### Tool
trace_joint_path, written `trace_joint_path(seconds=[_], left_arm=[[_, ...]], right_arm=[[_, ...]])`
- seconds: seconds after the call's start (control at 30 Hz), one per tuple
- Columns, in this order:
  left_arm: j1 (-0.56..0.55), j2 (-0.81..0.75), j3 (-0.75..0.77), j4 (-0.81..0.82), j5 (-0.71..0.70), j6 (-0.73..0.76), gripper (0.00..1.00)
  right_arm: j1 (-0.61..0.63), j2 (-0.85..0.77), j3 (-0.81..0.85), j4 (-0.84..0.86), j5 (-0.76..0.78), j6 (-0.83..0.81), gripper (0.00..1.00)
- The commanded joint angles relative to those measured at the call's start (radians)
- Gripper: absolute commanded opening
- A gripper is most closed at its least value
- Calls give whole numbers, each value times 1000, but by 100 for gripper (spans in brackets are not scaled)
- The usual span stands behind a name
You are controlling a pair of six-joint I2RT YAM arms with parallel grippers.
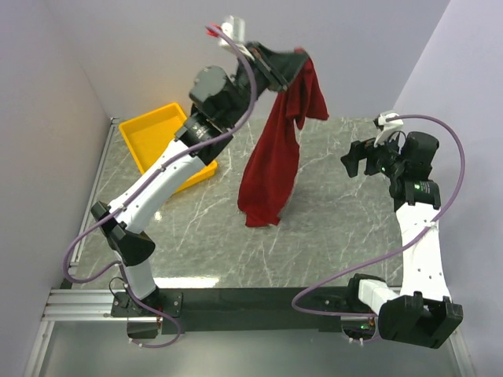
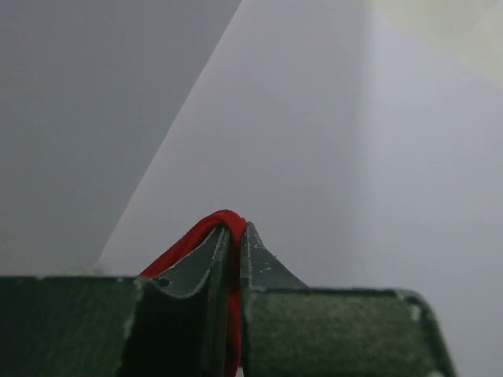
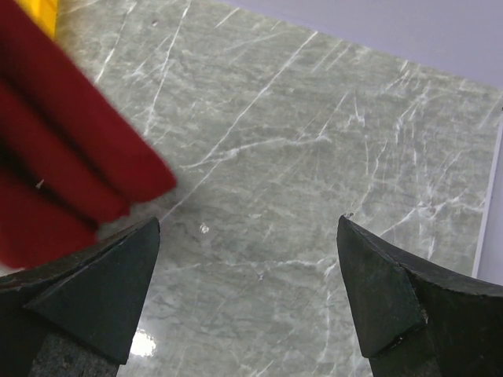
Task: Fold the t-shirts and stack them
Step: Move the tshirt to the center of the board
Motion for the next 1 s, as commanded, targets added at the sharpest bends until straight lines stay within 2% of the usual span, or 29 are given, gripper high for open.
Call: trace_joint_path(seconds=[0.0,0.03,0.13,0.17,0.2,0.23,0.3,0.37,0.57,0.7,0.87,0.97], left_arm=[[-12,-110,-107,-30,87,-16,16],[-17,-127,-135,-48,93,3,25],[-21,-207,-270,-122,78,36,40],[-21,-231,-308,-130,79,78,51],[-23,-256,-392,-143,72,95,56],[-21,-309,-434,-147,32,121,67],[-21,-378,-539,-182,-7,158,75],[-23,-414,-595,-209,-110,193,81],[-18,-492,-724,-317,-354,251,91],[15,-509,-770,-378,-410,224,93],[114,-528,-854,-371,-360,133,93],[167,-499,-850,-380,-315,95,93]], right_arm=[[-10,-22,-22,37,-4,-13,100],[-10,-22,-24,39,-4,-16,100],[-12,-19,-33,43,-5,-16,100],[-12,-19,-36,45,-9,-19,100],[-12,-19,-41,45,-9,-21,100],[-13,-15,-42,45,-12,-22,100],[-13,-12,-47,43,-16,-30,100],[-13,-5,-48,37,-30,-35,100],[-12,22,-51,4,-107,-65,99],[-9,53,-39,-30,-183,-81,99],[21,99,-25,-68,-223,-85,97],[37,104,-27,-65,-220,-76,96]])
